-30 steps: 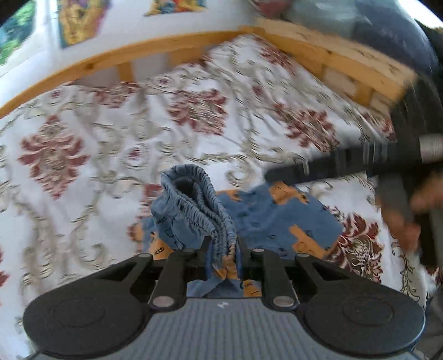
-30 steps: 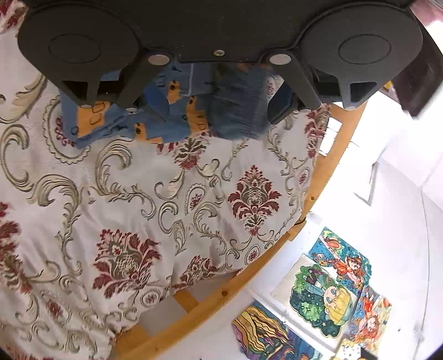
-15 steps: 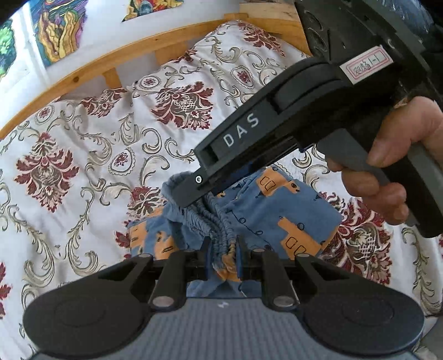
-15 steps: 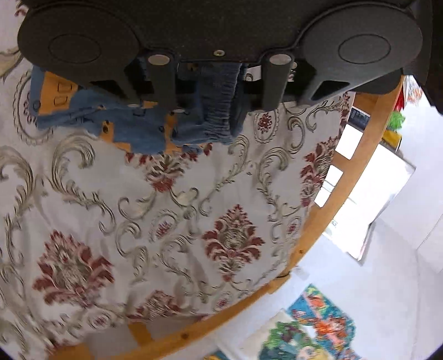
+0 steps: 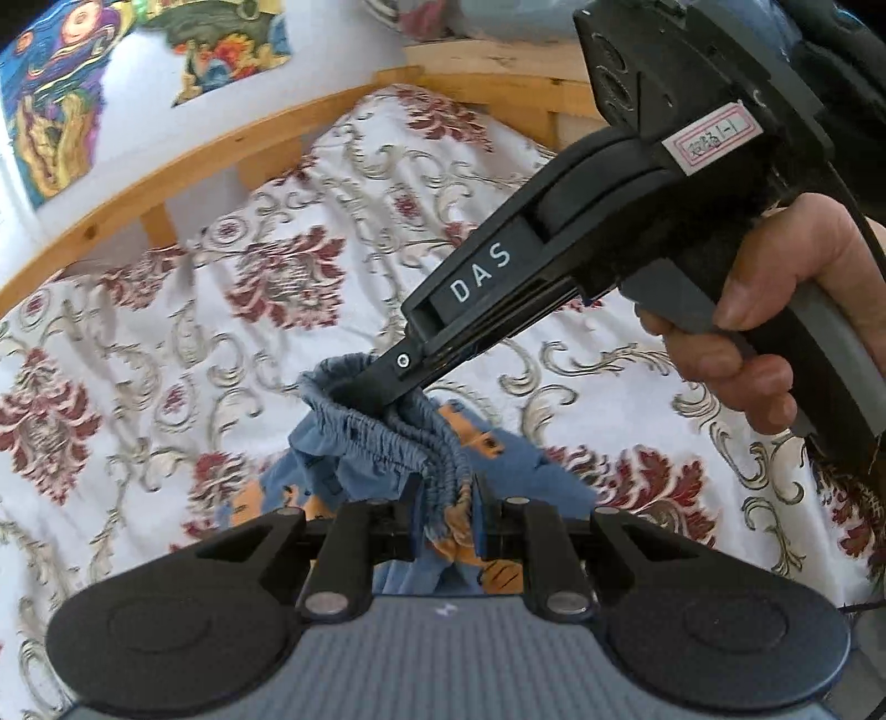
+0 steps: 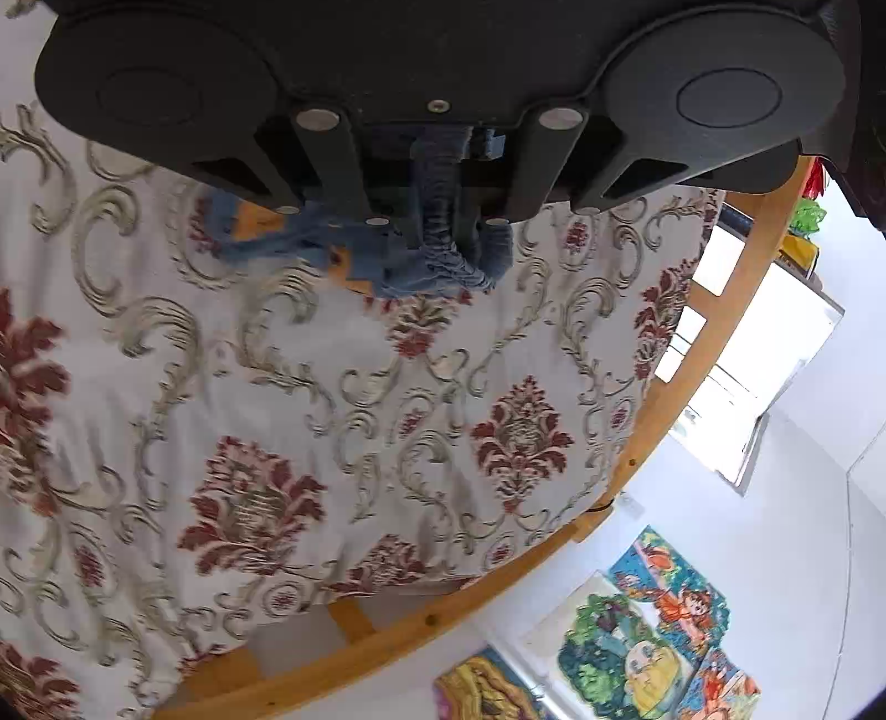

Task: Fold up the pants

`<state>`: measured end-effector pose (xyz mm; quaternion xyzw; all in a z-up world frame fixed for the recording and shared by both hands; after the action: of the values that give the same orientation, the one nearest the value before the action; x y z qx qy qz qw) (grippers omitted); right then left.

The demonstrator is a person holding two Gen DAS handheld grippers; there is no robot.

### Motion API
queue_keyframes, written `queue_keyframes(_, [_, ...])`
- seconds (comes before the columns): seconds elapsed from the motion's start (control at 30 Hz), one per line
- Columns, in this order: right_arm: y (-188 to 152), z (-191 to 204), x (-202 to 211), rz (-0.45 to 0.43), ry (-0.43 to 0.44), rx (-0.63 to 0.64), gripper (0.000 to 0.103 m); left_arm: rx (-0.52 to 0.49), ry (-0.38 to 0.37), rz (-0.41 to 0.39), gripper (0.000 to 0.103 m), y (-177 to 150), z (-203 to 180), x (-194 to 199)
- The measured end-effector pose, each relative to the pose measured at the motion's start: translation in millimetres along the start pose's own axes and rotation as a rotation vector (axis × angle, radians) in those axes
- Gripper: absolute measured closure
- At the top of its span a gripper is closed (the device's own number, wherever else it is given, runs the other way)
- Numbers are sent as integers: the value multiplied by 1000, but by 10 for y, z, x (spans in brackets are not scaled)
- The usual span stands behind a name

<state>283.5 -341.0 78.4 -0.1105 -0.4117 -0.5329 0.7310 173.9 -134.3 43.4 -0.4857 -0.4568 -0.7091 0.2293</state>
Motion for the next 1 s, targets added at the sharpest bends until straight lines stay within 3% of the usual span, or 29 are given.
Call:
queue_keyframes(0.17, [-117,-264,-17,7,-12,-11,93,-47,16,23,84,60,-244,-268])
queue_keyframes(0.47, [-201,-591,-90,4,-34,-54,93,-20,-5,80,83,64,-381,-702])
queue_keyframes(0.63, [-234,-693,-148,-1,-99,-55,89,-15,-10,68,82,63,-412,-841])
queue_keyframes(0.8, [-253,-714,-51,-50,-145,-49,81,-6,-71,39,65,23,-428,-877])
queue_keyframes(1.0, [-350,-628,106,-123,-231,-12,67,60,-225,-15,42,-130,-296,-606])
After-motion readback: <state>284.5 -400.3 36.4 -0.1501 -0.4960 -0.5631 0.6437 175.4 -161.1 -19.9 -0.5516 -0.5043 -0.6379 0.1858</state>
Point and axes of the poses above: each gripper's, at about its wrist camera, not at the fingertips, and x roughly against the way its jaws point, z to its left, y to its top, the point moved 8 cm from there along -x, roughly the way its jaws point, and after that the axes turned 14 degrees about z, right-handed, at the moved point
